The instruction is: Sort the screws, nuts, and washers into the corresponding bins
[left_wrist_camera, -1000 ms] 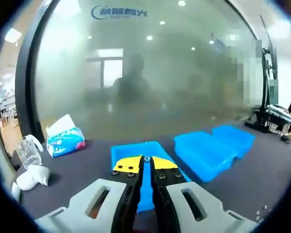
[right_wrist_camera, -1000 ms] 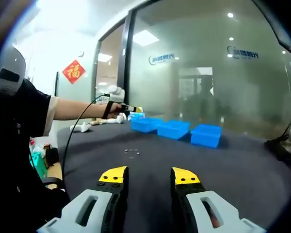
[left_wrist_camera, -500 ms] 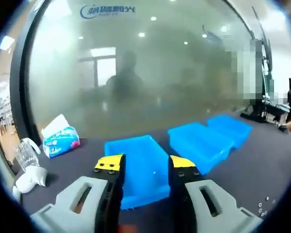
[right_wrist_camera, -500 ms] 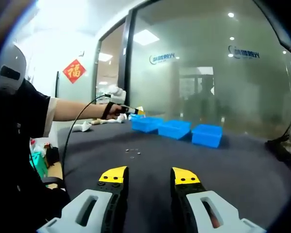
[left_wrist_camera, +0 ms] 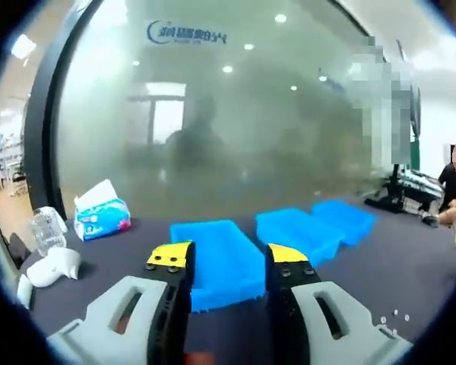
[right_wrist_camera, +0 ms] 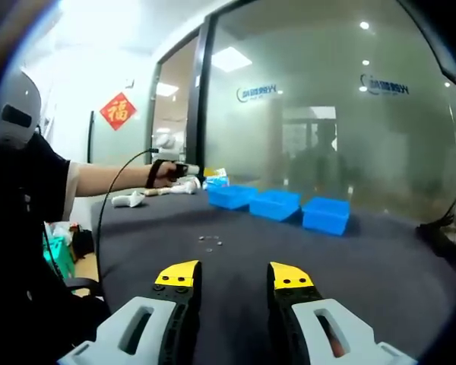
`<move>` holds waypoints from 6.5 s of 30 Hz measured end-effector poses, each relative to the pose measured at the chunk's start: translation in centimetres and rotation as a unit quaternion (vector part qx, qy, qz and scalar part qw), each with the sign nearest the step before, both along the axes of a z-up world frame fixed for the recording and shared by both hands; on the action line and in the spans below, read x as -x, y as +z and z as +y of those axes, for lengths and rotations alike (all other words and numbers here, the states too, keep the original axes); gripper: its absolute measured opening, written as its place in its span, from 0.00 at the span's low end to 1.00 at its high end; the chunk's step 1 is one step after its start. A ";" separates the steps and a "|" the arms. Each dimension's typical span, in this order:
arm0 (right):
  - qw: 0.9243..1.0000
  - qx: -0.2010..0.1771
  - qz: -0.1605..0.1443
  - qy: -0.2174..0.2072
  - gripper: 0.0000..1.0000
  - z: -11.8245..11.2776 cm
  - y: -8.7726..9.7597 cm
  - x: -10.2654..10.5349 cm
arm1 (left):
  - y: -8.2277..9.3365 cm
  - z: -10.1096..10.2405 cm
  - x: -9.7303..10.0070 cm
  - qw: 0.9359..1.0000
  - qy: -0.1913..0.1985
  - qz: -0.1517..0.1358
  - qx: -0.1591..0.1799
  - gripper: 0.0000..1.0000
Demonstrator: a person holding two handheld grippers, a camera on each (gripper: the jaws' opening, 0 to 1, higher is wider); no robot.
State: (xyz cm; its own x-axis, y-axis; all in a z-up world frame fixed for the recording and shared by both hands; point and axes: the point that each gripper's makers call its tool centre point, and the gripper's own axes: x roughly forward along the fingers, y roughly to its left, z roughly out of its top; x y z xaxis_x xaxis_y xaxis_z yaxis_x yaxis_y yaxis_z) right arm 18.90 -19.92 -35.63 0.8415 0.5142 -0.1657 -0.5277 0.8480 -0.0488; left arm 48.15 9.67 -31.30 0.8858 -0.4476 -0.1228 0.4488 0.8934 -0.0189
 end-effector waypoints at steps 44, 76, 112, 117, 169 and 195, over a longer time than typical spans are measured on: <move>1.000 -0.003 -0.009 0.003 0.31 0.5 0.4 -0.1 | -2.3 1.6 20.9 0.993 -0.109 -0.016 0.049 0.44; 1.000 0.001 0.001 0.009 0.31 0.7 -0.3 0.3 | -6.8 -7.3 19.5 0.936 -0.303 0.119 -0.136 0.42; 1.000 -0.007 0.010 0.010 0.31 0.4 -1.6 0.3 | -11.1 -14.1 16.8 0.895 -0.328 0.193 -0.231 0.22; 1.000 -0.009 0.012 0.009 0.31 0.3 -1.7 0.3 | -11.3 -14.2 16.6 0.896 -0.326 0.197 -0.230 0.20; 1.000 -0.015 0.006 0.005 0.31 0.3 -1.1 0.0 | -5.9 -13.1 15.2 0.953 -0.272 0.116 -0.062 0.04; 1.000 -0.012 -0.007 0.001 0.31 0.4 -0.1 -0.1 | 0.4 -5.5 8.2 0.995 -0.095 -0.008 -0.002 0.04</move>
State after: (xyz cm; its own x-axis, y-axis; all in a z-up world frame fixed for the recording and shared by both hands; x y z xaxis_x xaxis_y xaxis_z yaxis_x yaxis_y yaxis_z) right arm 19.04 -19.50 -35.70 0.8427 0.5198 -0.1404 -0.5290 0.8479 -0.0360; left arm 39.93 4.18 -30.90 0.7872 -0.6066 -0.1111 0.6097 0.7926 -0.0073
